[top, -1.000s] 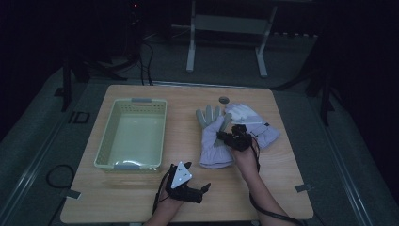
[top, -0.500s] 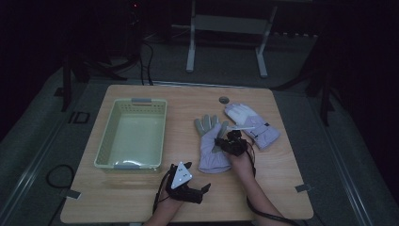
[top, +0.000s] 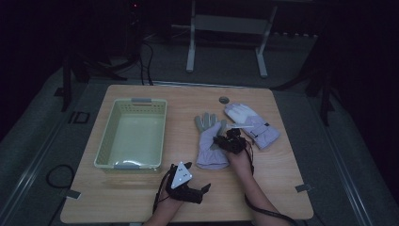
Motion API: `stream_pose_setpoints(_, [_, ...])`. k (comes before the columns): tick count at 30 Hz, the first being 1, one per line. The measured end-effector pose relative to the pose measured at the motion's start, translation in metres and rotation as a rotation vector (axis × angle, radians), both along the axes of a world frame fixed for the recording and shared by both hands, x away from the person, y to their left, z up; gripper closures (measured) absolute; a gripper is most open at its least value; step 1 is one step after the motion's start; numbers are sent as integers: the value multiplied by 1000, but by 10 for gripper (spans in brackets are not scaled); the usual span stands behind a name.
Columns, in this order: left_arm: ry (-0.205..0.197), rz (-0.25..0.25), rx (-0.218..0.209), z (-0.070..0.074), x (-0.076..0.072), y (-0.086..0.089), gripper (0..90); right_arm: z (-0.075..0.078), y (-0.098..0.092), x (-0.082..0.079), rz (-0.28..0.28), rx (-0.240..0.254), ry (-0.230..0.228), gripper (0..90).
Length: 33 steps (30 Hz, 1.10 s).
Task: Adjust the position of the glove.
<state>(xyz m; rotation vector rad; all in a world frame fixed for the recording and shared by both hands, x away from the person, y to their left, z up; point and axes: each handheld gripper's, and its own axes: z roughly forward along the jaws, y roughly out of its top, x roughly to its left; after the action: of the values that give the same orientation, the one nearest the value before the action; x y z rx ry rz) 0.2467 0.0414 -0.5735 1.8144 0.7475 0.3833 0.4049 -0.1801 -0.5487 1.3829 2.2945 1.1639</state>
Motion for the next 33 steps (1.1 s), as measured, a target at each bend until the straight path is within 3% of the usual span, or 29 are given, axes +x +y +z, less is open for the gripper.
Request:
stream_pose_setpoints(5, [2,0,-1,0,0,0,0,19,-13,-3,44,-34,-54,534])
stream_pose_setpoints(10, [0,2,2,0,0,0,0,45,-43,4,98,-91,-113,523])
stream_pose_setpoints(12, [3,3,0,0,0,0,0,54,-59,7,121,-101,-115,521])
stream_pose_setpoints(16, [4,5,-1,0,0,0,0,65,-92,12,101,-114,-164,513])
stream_pose_setpoints(18, [5,6,0,0,0,0,0,66,-100,13,105,-121,-168,510])
stream_pose_setpoints(20, [5,6,0,0,1,0,0,67,-120,22,71,-133,-160,516])
stream_pose_setpoints(22, [6,8,-2,0,1,0,0,66,-132,28,37,-139,-170,530])
stream_pose_setpoints(25, [7,7,-1,0,1,0,0,62,-146,39,-3,-134,-147,530])
stream_pose_setpoints(33, [9,7,-5,0,1,0,0,43,-149,65,21,-138,-124,512])
